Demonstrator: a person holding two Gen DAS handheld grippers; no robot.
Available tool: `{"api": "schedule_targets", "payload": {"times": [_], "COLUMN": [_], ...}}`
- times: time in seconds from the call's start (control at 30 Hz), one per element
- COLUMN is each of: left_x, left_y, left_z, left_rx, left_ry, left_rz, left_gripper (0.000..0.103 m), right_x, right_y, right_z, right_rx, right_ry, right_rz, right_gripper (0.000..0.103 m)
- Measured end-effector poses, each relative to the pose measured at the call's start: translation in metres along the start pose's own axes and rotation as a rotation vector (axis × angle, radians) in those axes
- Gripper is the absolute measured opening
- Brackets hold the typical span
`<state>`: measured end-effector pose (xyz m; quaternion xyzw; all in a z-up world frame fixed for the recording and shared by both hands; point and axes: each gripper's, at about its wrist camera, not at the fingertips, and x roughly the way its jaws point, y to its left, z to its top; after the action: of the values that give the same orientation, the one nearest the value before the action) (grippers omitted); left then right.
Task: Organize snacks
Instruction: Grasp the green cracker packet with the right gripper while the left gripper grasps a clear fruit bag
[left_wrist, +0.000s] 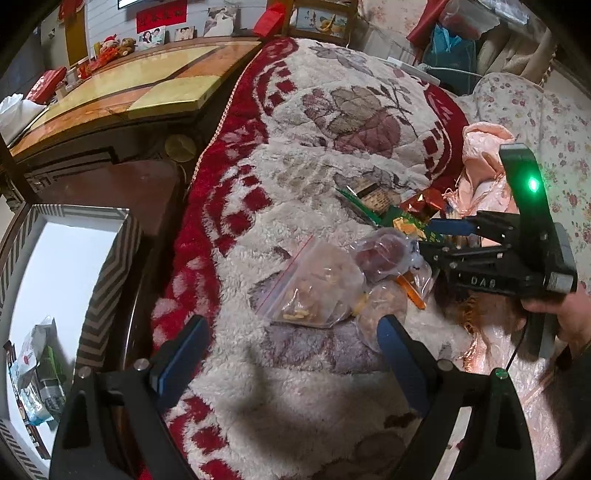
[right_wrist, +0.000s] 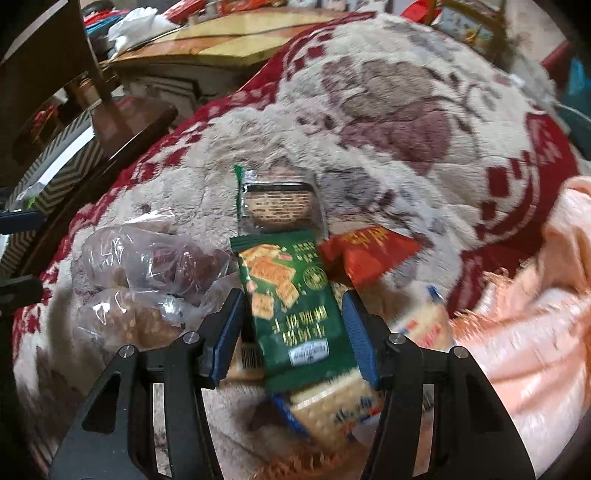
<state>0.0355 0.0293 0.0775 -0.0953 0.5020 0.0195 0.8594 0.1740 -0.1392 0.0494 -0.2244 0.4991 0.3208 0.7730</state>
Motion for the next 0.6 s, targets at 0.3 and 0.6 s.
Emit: {"api": "schedule_targets", "payload": {"times": [0.3,0.6], "left_x": [0.010,0.038], "left_y": [-0.008,-0.039], "left_z": [0.006,0.010], "left_rx": [0.040,0.157], "left_ry": [0.017,0.069], "left_rz": [-0.044,-0.082], "left_gripper": [0.094,0.094], "right_x": [-0.022,-0.079], "right_y": [-0.003,-0.006], "right_z": [-0.031,-0.063], "right_rx": [0.087,0.322], "right_ry": [-0.054,-0.243], "right_rz": [0.023,0.101], "right_gripper": [0.041,0.041]}}
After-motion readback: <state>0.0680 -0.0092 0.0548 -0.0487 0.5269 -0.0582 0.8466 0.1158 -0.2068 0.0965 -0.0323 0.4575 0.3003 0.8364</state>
